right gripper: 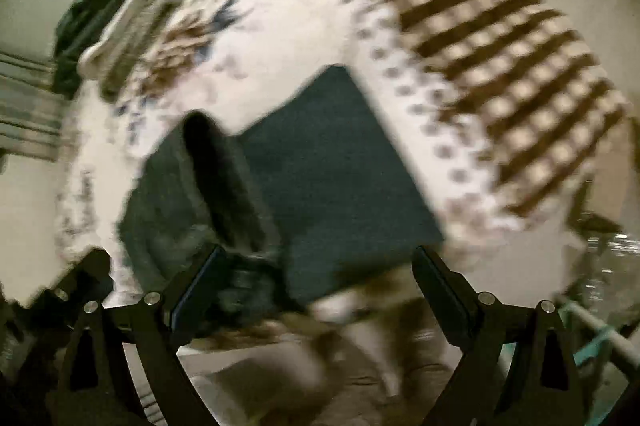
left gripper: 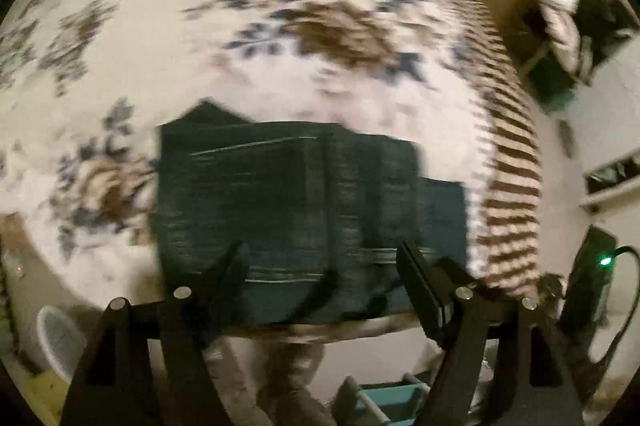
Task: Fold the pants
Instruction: 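Grasp the jeans waistband with the left gripper and lift it, then grasp the folded jeans edge with the right gripper and lift it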
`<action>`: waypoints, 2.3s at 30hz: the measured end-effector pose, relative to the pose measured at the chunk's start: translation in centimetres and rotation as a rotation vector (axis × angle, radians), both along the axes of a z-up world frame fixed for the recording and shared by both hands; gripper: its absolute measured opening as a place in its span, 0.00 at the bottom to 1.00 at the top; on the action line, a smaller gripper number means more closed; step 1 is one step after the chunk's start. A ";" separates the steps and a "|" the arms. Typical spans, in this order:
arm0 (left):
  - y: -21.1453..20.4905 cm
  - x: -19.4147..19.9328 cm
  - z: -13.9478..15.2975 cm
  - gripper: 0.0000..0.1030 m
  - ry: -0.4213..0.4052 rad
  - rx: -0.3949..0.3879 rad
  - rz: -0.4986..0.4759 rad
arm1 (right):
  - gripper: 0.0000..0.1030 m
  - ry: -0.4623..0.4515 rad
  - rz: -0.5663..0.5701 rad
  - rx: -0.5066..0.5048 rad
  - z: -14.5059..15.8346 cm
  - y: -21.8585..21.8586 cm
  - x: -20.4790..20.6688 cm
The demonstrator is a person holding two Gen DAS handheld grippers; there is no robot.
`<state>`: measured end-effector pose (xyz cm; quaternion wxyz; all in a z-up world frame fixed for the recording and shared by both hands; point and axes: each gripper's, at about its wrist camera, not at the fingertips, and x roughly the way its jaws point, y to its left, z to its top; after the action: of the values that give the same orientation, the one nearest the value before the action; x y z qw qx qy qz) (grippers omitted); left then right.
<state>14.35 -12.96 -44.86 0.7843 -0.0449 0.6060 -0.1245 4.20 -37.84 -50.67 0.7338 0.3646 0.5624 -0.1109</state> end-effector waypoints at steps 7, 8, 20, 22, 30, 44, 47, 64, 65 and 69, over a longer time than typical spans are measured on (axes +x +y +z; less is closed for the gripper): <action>3.4 1.6 -3.1 0.72 0.006 0.188 0.053 | 0.93 -0.009 0.165 0.112 -3.3 3.4 6.2; 3.5 1.9 -3.5 0.72 0.006 0.203 0.059 | 0.93 0.002 0.190 0.118 -4.1 3.9 7.2; 4.8 2.6 -3.4 0.72 0.007 0.221 0.102 | 0.12 -0.038 0.268 -0.030 -1.5 7.0 9.8; 5.3 2.5 -3.2 0.72 0.024 0.184 0.116 | 0.12 -0.063 0.252 -0.040 0.2 6.7 9.1; 5.2 2.5 -3.7 0.72 0.061 0.127 0.155 | 0.11 -0.070 0.054 -0.135 4.6 -2.2 3.1; 0.5 3.0 -7.9 0.72 0.109 0.147 0.077 | 0.69 0.096 -0.062 -0.121 -2.3 -9.0 0.9; 0.1 3.0 -8.0 0.79 0.114 0.143 0.067 | 0.82 0.064 -0.126 -0.066 -1.6 -9.9 -0.7; -0.7 2.5 -11.4 0.96 0.196 0.072 0.043 | 0.96 -0.120 -0.169 0.380 -7.5 -7.6 -4.1; -1.1 2.4 -11.8 0.97 0.201 0.063 0.046 | 0.96 -0.117 -0.157 0.369 -7.5 -7.4 -3.7; -0.6 2.3 -13.3 1.00 0.233 0.008 0.062 | 0.97 -0.090 -0.138 0.365 -8.8 -7.0 -2.7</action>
<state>16.62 -13.55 -58.18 0.7123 -0.0749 0.6918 -0.0919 1.53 -44.86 -59.49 0.6705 0.5341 0.5133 -0.0407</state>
